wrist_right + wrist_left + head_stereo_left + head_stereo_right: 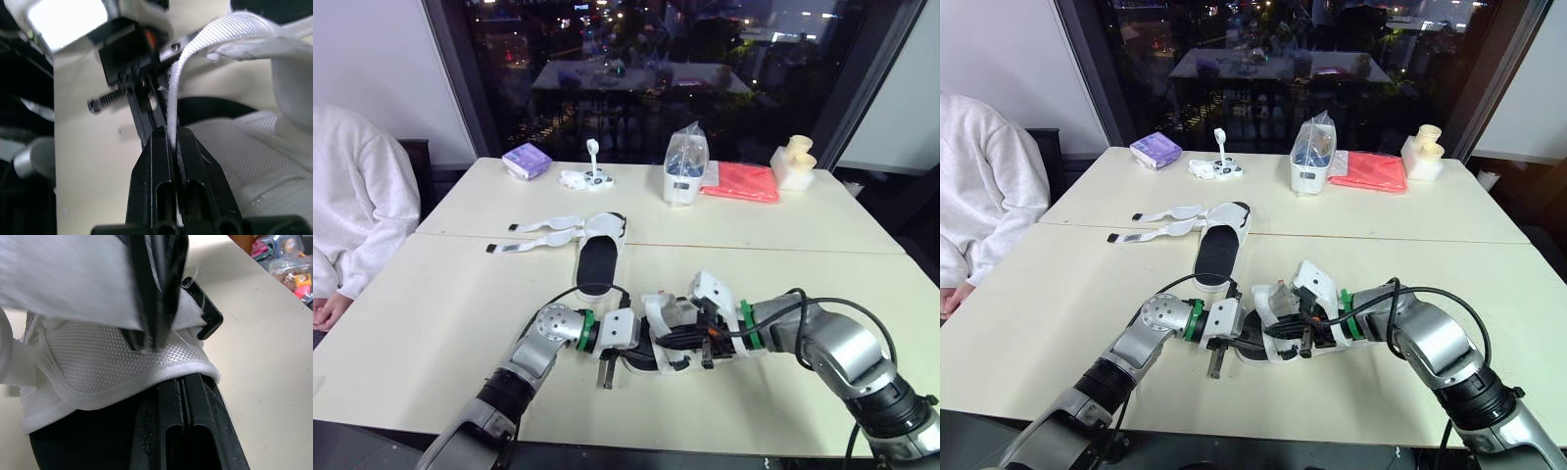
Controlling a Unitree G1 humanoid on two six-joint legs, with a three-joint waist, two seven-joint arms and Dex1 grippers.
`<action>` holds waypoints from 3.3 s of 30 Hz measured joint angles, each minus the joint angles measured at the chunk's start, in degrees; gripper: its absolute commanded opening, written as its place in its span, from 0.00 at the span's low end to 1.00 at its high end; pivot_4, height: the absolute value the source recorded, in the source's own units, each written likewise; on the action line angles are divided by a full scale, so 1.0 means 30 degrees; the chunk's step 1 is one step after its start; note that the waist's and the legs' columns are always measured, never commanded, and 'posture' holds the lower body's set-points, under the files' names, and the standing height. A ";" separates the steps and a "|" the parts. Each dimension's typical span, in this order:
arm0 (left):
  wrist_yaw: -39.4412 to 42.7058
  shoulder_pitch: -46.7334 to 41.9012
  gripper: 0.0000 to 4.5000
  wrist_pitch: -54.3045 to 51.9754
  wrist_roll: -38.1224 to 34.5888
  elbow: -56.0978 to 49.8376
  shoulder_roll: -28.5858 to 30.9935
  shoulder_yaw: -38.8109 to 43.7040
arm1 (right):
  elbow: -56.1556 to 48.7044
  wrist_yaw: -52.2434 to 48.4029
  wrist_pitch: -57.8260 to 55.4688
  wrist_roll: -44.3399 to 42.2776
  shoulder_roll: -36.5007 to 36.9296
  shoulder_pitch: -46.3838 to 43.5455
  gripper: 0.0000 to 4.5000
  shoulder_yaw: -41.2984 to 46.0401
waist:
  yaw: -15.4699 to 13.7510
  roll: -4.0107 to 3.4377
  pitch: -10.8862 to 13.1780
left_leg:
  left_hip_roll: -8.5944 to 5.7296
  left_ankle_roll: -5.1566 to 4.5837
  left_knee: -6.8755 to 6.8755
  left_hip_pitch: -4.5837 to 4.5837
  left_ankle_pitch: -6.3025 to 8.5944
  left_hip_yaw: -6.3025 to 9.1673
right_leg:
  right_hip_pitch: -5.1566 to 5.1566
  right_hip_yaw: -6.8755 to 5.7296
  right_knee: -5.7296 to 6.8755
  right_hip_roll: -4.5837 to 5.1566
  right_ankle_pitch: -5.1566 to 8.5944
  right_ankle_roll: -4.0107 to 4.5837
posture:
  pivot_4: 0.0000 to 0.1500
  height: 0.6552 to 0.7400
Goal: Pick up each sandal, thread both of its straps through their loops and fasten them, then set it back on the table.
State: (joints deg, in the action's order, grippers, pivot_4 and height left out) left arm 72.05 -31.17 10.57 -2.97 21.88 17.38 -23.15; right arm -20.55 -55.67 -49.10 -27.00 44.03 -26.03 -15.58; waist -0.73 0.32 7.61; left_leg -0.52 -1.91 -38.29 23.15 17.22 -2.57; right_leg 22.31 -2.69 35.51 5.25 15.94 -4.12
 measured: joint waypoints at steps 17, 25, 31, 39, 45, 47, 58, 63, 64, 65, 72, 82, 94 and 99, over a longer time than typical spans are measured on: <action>-0.0091 0.0024 0.00 0.0006 0.0006 0.0019 -0.0039 -0.0018 | -0.2894 -0.1760 -0.0727 -0.1224 0.2857 0.1172 0.99 0.1134 | -0.0017 -0.0001 0.0001 | 0.0000 -0.0002 -0.0005 0.0001 0.0001 0.0000 | -0.0021 0.0001 -0.0033 0.0000 0.0000 0.0000 | 1.00 1.00; -0.0024 -0.0053 0.00 0.0066 -0.0005 0.0095 -0.0043 -0.0035 | -0.5217 -0.1705 -0.3288 -0.4509 0.4525 0.3257 0.99 0.5421 | -0.0036 -0.0001 0.0001 | 0.0001 -0.0002 0.0014 0.0004 0.0002 0.0008 | -0.0022 0.0001 -0.0059 0.0001 0.0000 0.0000 | 1.00 1.00; 0.0030 -0.0219 0.00 0.0134 -0.0007 0.0350 -0.0100 -0.0064 | -0.6113 -0.0293 -0.3983 -0.5411 0.4316 0.5953 0.99 0.6248 | -0.0045 0.0000 0.0001 | 0.0000 -0.0004 0.0009 0.0002 0.0000 0.0009 | -0.0037 0.0002 -0.0075 0.0002 0.0000 0.0000 | 1.00 1.00; 0.0075 -0.0340 0.00 0.0376 -0.0006 0.0652 -0.0176 -0.0065 | -0.5646 0.2109 -0.3163 -0.4401 0.2917 0.6936 0.99 0.5328 | -0.0049 0.0002 -0.0003 | 0.0000 -0.0015 -0.0005 0.0000 -0.0006 0.0008 | -0.0046 0.0001 -0.0076 0.0002 0.0002 0.0003 | 1.00 1.00; 0.0146 -0.0387 0.00 0.0395 -0.0007 0.0712 -0.0199 -0.0064 | -0.5057 0.2528 -0.2894 -0.4184 0.2724 0.6528 0.99 0.4980 | -0.0054 0.0001 -0.0003 | 0.0000 -0.0017 -0.0005 0.0001 -0.0006 0.0008 | -0.0047 0.0000 -0.0076 0.0002 0.0001 0.0001 | 1.00 1.00; 0.0146 -0.0398 0.00 0.0395 -0.0007 0.0732 -0.0192 -0.0064 | -0.5012 0.2614 -0.2900 -0.4211 0.2443 0.6300 0.99 0.4655 | -0.0047 0.0002 -0.0004 | 0.0000 -0.0017 -0.0005 0.0000 -0.0007 0.0008 | -0.0048 -0.0001 -0.0076 0.0002 0.0001 0.0001 | 1.00 1.00; 0.0146 -0.0411 0.00 0.0389 -0.0006 0.0736 -0.0087 -0.0060 | -0.4261 0.2587 -0.3128 -0.4223 0.1655 0.5555 0.99 0.3792 | 0.0013 0.0014 -0.0011 | 0.0001 -0.0019 -0.0005 -0.0022 -0.0008 0.0008 | -0.0055 0.0000 -0.0063 0.0001 0.0002 0.0003 | 1.00 1.00; 0.0142 -0.0416 0.00 0.0385 -0.0005 0.0764 -0.0050 -0.0060 | -0.3715 0.2217 -0.3419 -0.4248 0.1525 0.5230 0.99 0.3685 | 0.0035 0.0014 -0.0017 | 0.0002 -0.0019 -0.0001 -0.0059 -0.0009 0.0009 | -0.0076 0.0001 -0.0054 0.0001 0.0004 0.0008 | 1.00 1.00; 0.0142 -0.0413 0.00 0.0385 -0.0005 0.0775 -0.0051 -0.0060 | -0.3488 0.2104 -0.3527 -0.4247 0.1500 0.5145 0.99 0.3640 | 0.0037 0.0017 -0.0018 | 0.0003 -0.0019 0.0000 -0.0067 -0.0009 0.0008 | -0.0074 0.0002 -0.0055 0.0002 0.0005 0.0009 | 1.00 1.00; 0.0142 -0.0416 0.00 0.0385 -0.0006 0.0783 -0.0051 -0.0060 | -0.3271 0.2022 -0.3595 -0.4250 0.1456 0.5096 0.99 0.3572 | 0.0038 0.0017 -0.0019 | 0.0003 -0.0019 0.0000 -0.0069 -0.0009 0.0008 | -0.0072 0.0002 -0.0055 0.0002 0.0005 0.0009 | 1.00 1.00; 0.0162 -0.0409 0.00 0.0414 -0.0003 0.0809 -0.0225 -0.0078 | -0.1630 0.1248 -0.3311 -0.4100 0.1166 0.5005 0.80 0.2561 | -0.0050 0.0007 -0.0015 | 0.0002 -0.0030 0.0000 -0.0042 -0.0002 0.0008 | -0.0049 0.0002 -0.0082 0.0002 0.0003 0.0005 | 1.00 1.00; 0.0187 -0.0396 0.00 0.0424 -0.0004 0.0769 -0.0217 -0.0078 | -0.1455 0.0997 -0.3077 -0.3998 0.1376 0.4994 0.00 0.2593 | -0.0047 0.0007 -0.0016 | 0.0001 -0.0033 -0.0001 -0.0020 0.0001 0.0007 | -0.0068 0.0000 -0.0093 0.0003 0.0002 0.0004 | 1.00 1.00; 0.0172 -0.0373 0.00 0.0402 -0.0003 0.0707 -0.0193 -0.0078 | -0.1819 0.1583 -0.3106 -0.3984 0.2071 0.5543 0.50 0.4239 | -0.0048 0.0007 -0.0015 | 0.0001 -0.0033 0.0000 -0.0014 0.0001 0.0008 | -0.0067 0.0000 -0.0093 0.0003 0.0001 0.0002 | 1.00 1.00; 0.0151 -0.0370 0.00 0.0378 -0.0003 0.0676 -0.0151 -0.0076 | -0.2650 0.2082 -0.3548 -0.4712 0.1803 0.6066 0.99 0.4788 | -0.0014 0.0007 -0.0016 | 0.0001 -0.0033 0.0000 -0.0014 0.0001 0.0008 | -0.0066 0.0001 -0.0093 0.0003 0.0001 0.0003 | 1.00 1.00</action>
State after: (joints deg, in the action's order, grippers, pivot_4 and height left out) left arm 72.50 -32.28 11.70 -2.98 23.91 16.93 -23.38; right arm -28.50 -49.43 -59.75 -41.14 49.44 -7.84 -1.21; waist -0.77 0.35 7.56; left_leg -0.52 -2.01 -38.29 23.10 17.22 -2.54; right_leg 22.11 -2.69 35.23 5.25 15.94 -4.11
